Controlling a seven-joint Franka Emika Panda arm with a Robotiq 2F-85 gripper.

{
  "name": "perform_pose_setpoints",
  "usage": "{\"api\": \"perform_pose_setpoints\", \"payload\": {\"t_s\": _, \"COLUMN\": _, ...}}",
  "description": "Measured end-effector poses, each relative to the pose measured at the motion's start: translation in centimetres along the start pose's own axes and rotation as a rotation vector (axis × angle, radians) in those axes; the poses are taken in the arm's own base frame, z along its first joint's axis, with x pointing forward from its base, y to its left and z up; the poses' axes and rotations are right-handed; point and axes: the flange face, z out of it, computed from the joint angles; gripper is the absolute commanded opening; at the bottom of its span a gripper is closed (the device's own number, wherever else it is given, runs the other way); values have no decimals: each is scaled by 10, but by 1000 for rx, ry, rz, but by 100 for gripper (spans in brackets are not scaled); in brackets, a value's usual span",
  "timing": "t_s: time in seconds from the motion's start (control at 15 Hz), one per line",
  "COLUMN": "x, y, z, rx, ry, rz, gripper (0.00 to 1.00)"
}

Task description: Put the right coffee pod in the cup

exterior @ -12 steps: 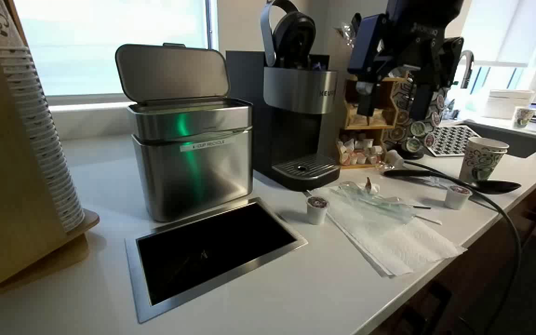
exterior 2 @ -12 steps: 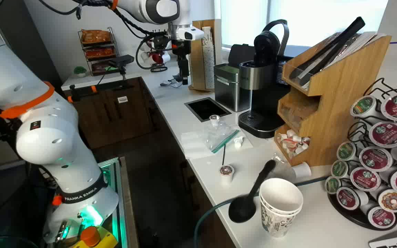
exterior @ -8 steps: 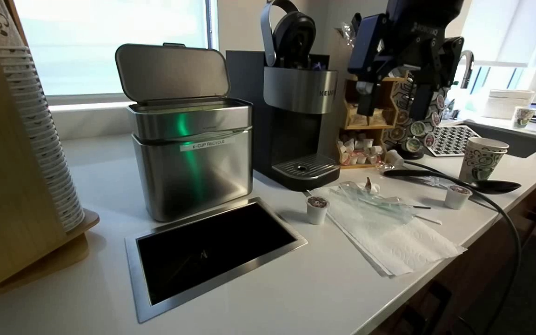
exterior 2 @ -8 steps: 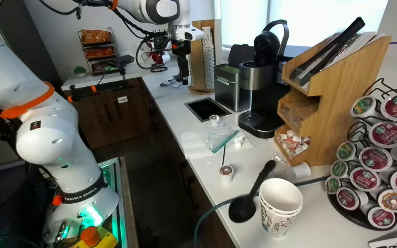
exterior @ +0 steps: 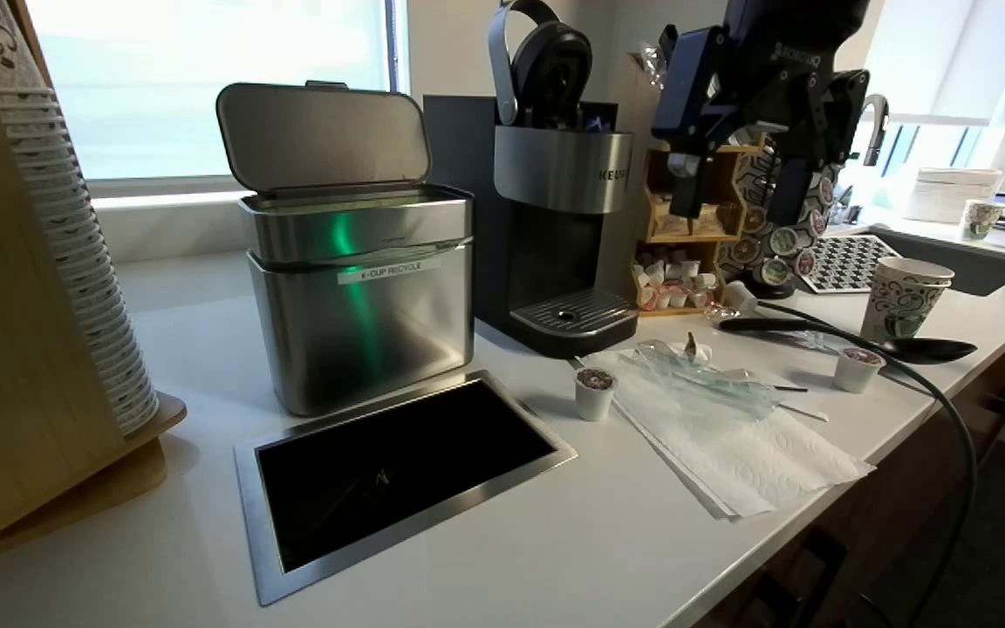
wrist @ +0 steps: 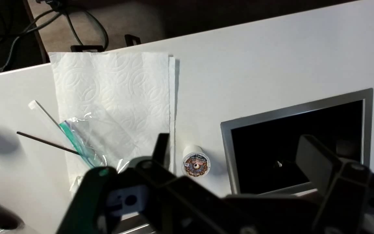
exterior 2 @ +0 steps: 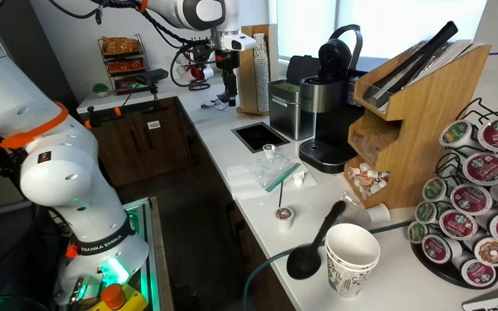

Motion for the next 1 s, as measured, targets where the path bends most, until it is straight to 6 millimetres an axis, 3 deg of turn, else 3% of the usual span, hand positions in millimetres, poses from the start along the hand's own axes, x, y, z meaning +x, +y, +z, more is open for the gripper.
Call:
{"api": "perform_pose_setpoints", "payload": {"t_s": 0.67, "x": 2, "y": 3, "z": -1, "rx": -12, "ry": 8, "rz": -1, "gripper": 100}}
{"api": "perform_pose_setpoints", "payload": {"t_s": 0.8, "x": 7, "y": 15, "z": -5, "rx": -17, "ry": 20, "rz": 0, "gripper": 100}}
{"api": "perform_pose_setpoints", "payload": {"t_s": 1.0, "x": 17, "y": 55, "z": -14, "rx": -19, "ry": 38, "rz": -2, "gripper": 100}}
